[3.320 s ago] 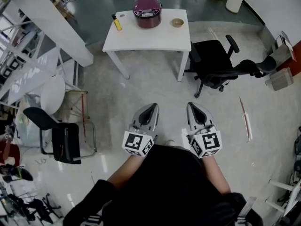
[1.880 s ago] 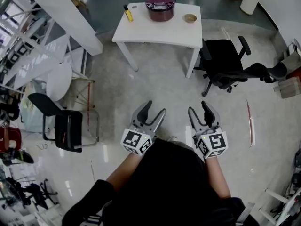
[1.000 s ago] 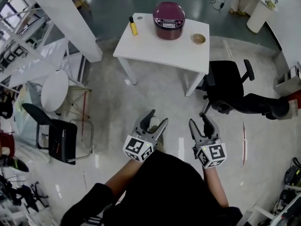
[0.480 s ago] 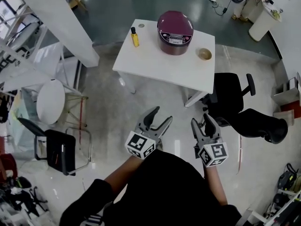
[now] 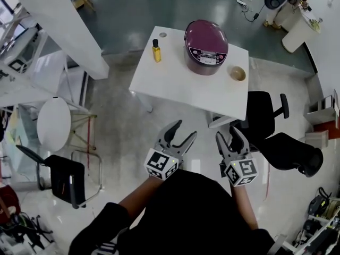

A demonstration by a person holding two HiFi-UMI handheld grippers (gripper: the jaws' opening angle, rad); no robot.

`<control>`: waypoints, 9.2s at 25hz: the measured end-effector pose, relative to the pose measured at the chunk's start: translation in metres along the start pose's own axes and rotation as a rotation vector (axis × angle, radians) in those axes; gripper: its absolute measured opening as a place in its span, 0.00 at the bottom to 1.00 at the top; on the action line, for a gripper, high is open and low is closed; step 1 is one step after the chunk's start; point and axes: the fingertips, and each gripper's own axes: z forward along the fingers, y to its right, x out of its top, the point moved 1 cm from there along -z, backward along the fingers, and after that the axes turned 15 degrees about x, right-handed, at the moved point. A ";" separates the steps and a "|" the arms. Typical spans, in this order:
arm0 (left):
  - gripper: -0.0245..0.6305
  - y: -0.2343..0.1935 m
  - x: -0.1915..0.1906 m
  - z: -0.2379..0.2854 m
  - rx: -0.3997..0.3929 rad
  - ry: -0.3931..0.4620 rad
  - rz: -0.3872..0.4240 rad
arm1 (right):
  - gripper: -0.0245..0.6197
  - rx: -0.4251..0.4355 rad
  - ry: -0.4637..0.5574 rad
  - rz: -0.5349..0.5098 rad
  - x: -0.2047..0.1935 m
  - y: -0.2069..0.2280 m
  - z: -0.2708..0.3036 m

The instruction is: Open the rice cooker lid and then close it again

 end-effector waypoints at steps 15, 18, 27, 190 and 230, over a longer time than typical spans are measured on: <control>0.41 -0.045 -0.004 0.045 0.022 -0.052 -0.024 | 0.35 0.044 -0.026 0.030 0.008 0.021 0.065; 0.41 -0.045 -0.006 0.052 0.037 -0.056 -0.029 | 0.35 0.053 -0.028 0.032 0.008 0.035 0.071; 0.41 -0.050 0.028 0.117 0.101 0.034 -0.032 | 0.35 0.127 -0.020 0.032 0.029 0.114 0.111; 0.41 -0.153 0.202 0.425 -0.065 0.046 0.125 | 0.04 0.039 -0.141 0.018 0.081 0.303 0.294; 0.41 -0.231 0.282 0.625 -0.134 0.013 0.180 | 0.04 -0.056 -0.190 0.062 0.074 0.316 0.295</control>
